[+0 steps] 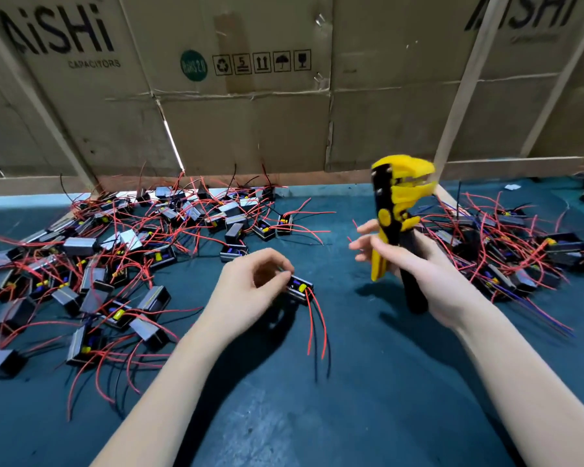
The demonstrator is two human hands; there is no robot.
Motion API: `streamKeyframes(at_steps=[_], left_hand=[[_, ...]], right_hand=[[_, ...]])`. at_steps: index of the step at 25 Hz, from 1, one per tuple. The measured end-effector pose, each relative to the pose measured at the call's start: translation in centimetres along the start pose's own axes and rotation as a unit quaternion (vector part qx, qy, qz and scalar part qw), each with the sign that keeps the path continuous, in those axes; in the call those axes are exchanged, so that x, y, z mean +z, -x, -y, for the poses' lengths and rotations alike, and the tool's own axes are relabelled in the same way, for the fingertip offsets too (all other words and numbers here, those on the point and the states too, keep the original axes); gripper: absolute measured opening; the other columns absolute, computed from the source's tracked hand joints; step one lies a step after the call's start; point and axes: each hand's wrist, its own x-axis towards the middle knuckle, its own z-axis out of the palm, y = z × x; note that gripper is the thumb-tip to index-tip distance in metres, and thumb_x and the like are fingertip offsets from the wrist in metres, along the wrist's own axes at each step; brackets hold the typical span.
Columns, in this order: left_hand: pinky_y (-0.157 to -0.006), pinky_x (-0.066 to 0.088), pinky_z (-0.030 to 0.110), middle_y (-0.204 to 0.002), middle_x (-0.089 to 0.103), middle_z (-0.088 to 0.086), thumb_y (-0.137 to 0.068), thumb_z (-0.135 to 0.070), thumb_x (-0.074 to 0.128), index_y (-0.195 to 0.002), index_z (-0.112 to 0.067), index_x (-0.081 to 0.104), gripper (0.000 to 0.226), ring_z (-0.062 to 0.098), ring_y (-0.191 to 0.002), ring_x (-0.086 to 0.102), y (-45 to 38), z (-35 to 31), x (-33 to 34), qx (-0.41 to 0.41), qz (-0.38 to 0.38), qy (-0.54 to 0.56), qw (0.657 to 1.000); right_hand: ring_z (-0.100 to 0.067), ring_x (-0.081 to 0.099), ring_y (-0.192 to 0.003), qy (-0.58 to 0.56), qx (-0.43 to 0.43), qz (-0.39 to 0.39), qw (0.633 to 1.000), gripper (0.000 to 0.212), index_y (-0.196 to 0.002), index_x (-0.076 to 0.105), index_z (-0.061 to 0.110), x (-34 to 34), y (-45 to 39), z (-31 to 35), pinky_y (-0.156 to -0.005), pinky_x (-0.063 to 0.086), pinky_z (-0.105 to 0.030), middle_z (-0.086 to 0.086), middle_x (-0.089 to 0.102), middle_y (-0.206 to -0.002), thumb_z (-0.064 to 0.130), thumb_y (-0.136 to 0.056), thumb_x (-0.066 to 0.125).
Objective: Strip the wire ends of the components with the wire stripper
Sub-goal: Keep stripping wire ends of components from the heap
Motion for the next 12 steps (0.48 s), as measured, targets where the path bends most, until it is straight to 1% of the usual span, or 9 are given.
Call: streamKeyframes(at_steps=[1,2,4,6,8,9,10,11,12], left_hand=[[-0.064,0.044,0.027,-0.077,0.063,-0.007,-0.089,-0.013,0.066,-0.092,-0.018,0.065,0.006,0.006,-0.065,0.053,0.0,0.1,0.3,0.031,-0.044,-0.090,0.994],[-0.070,0.044,0.029,-0.085,0.060,-0.009,-0.089,-0.021,0.067,-0.096,-0.021,0.064,0.008,0.007,-0.074,0.053,0.1,0.2,0.5,0.054,-0.061,-0.165,0.983],[-0.082,0.045,0.031,-0.100,0.058,-0.009,-0.094,-0.032,0.059,-0.104,-0.024,0.064,0.014,0.011,-0.096,0.052,0.2,0.4,0.3,0.052,-0.042,-0.228,0.971],[-0.085,0.046,0.035,-0.098,0.063,-0.005,-0.099,-0.041,0.044,-0.101,-0.025,0.064,0.026,0.018,-0.104,0.053,0.0,0.8,-0.6,0.004,-0.019,-0.270,0.963],[-0.082,0.050,0.039,-0.088,0.067,0.002,-0.099,-0.049,0.035,-0.093,-0.022,0.061,0.038,0.028,-0.097,0.060,-0.3,1.3,-1.8,-0.068,-0.022,-0.286,0.955],[-0.082,0.050,0.041,-0.087,0.069,0.006,-0.099,-0.050,0.034,-0.092,-0.020,0.060,0.040,0.032,-0.094,0.062,-0.4,1.7,-2.4,-0.106,-0.043,-0.284,0.952],[-0.084,0.050,0.043,-0.088,0.070,0.011,-0.099,-0.050,0.036,-0.095,-0.019,0.061,0.040,0.035,-0.095,0.062,-0.4,2.2,-3.1,-0.141,-0.071,-0.305,0.939],[-0.087,0.047,0.043,-0.091,0.070,0.015,-0.099,-0.048,0.040,-0.098,-0.016,0.063,0.040,0.036,-0.099,0.060,-0.3,2.6,-3.8,-0.168,-0.103,-0.358,0.913],[-0.090,0.043,0.042,-0.095,0.070,0.018,-0.098,-0.044,0.045,-0.101,-0.012,0.065,0.037,0.037,-0.104,0.056,-0.1,2.9,-4.4,-0.192,-0.132,-0.425,0.875]], right_hand=[[-0.022,0.068,-0.097,0.016,0.038,0.027,0.999,0.038,-0.114,0.063,0.014,0.0,0.1,-0.1,-0.085,0.053,-0.029,-0.011,0.072,-0.107,0.036,-0.083,0.059],[-0.022,0.069,-0.096,0.028,0.074,0.046,0.996,0.039,-0.115,0.063,0.016,0.2,0.1,-0.2,-0.085,0.054,-0.034,-0.011,0.072,-0.106,0.038,-0.083,0.057],[-0.023,0.069,-0.090,0.031,0.119,0.055,0.991,0.041,-0.116,0.064,0.017,0.7,0.2,-0.4,-0.083,0.053,-0.040,-0.012,0.072,-0.101,0.041,-0.083,0.056],[-0.024,0.069,-0.087,0.035,0.123,0.045,0.991,0.043,-0.114,0.065,0.018,1.1,0.3,-0.3,-0.079,0.055,-0.037,-0.016,0.071,-0.097,0.045,-0.082,0.056],[-0.024,0.069,-0.083,0.048,0.127,0.043,0.990,0.045,-0.112,0.067,0.020,1.2,0.4,-0.1,-0.073,0.056,-0.031,-0.018,0.070,-0.097,0.049,-0.080,0.057],[-0.024,0.069,-0.080,0.056,0.130,0.046,0.989,0.045,-0.112,0.067,0.020,1.2,0.4,0.0,-0.070,0.055,-0.029,-0.019,0.070,-0.097,0.051,-0.080,0.059],[-0.023,0.069,-0.079,0.062,0.133,0.051,0.988,0.045,-0.112,0.067,0.019,1.3,0.5,-0.1,-0.068,0.054,-0.027,-0.018,0.070,-0.098,0.052,-0.080,0.063],[-0.022,0.070,-0.080,0.065,0.135,0.056,0.987,0.046,-0.112,0.067,0.018,1.4,0.5,-0.1,-0.068,0.054,-0.026,-0.017,0.071,-0.097,0.052,-0.082,0.068],[-0.021,0.070,-0.082,0.068,0.135,0.061,0.987,0.047,-0.112,0.066,0.016,1.5,0.5,-0.2,-0.070,0.054,-0.025,-0.015,0.071,-0.096,0.051,-0.081,0.069]])
